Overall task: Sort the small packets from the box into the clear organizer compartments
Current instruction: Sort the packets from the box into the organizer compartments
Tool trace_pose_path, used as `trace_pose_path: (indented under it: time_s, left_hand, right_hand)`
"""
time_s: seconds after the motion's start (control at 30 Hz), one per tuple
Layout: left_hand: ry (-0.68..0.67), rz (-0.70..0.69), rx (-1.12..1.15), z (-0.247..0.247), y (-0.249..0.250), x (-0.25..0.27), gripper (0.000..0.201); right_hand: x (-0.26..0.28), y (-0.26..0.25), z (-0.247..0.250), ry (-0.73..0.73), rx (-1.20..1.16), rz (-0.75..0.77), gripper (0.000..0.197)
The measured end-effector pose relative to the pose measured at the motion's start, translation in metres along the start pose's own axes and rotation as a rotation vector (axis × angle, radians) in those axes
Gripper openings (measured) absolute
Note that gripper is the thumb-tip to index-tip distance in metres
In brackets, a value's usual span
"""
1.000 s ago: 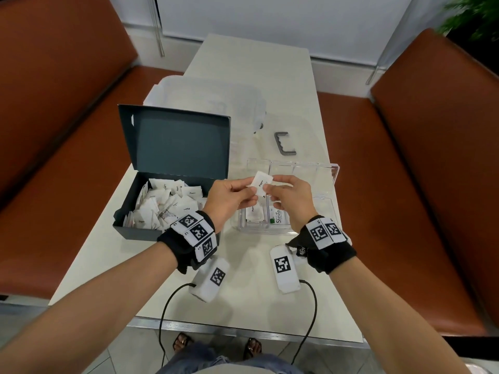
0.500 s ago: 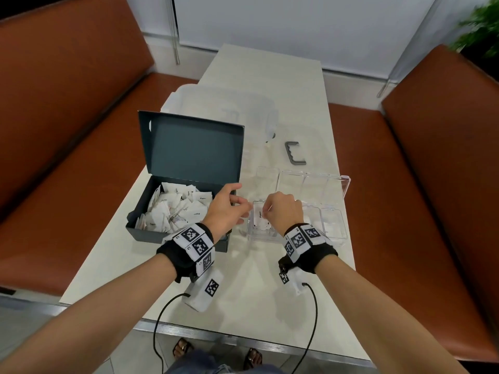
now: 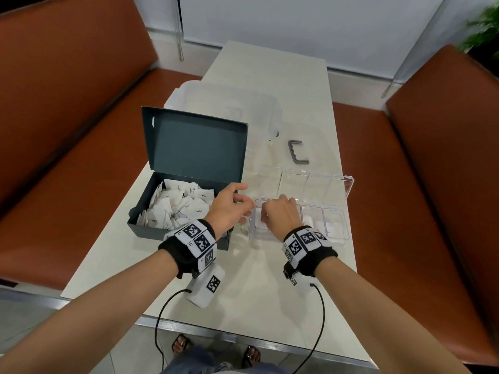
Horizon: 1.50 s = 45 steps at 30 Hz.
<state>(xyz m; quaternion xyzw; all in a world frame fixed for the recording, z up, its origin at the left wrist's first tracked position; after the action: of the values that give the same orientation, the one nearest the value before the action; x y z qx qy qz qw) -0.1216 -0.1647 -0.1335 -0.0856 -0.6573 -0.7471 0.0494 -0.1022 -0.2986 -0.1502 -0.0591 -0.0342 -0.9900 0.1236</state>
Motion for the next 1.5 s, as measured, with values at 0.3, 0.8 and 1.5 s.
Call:
trace_pose_path:
  time_s: [0.3, 0.8, 1.5]
  left_hand:
    - [0.003, 0.005, -0.007, 0.003, -0.001, -0.002, 0.040]
    - [0.018, -0.043, -0.044, 0.034, 0.023, 0.010, 0.033]
    - [-0.566, -0.044, -1.449, 0.153, -0.032, -0.028, 0.055]
  right_hand:
    - [0.000, 0.003, 0.016, -0.052, 0.044, 0.221, 0.021]
    - [0.001, 0.038, 0.049, 0.016, -0.414, 0.134, 0.019]
    - [-0.044, -0.148, 0.012, -0.385, -0.259, 0.077, 0.052]
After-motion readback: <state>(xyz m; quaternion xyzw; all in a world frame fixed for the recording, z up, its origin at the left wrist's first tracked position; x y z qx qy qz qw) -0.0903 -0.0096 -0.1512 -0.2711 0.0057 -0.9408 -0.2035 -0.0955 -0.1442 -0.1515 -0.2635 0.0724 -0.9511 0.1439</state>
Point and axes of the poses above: each hand's wrist, its own x-axis away from the middle knuckle, its own z-axis out of the back of the hand, y = z × x, the point moved 4 cm from there along -x, towards the middle knuckle, and after that the axes turned 4 degrees about -z, right-handed, at the moved point
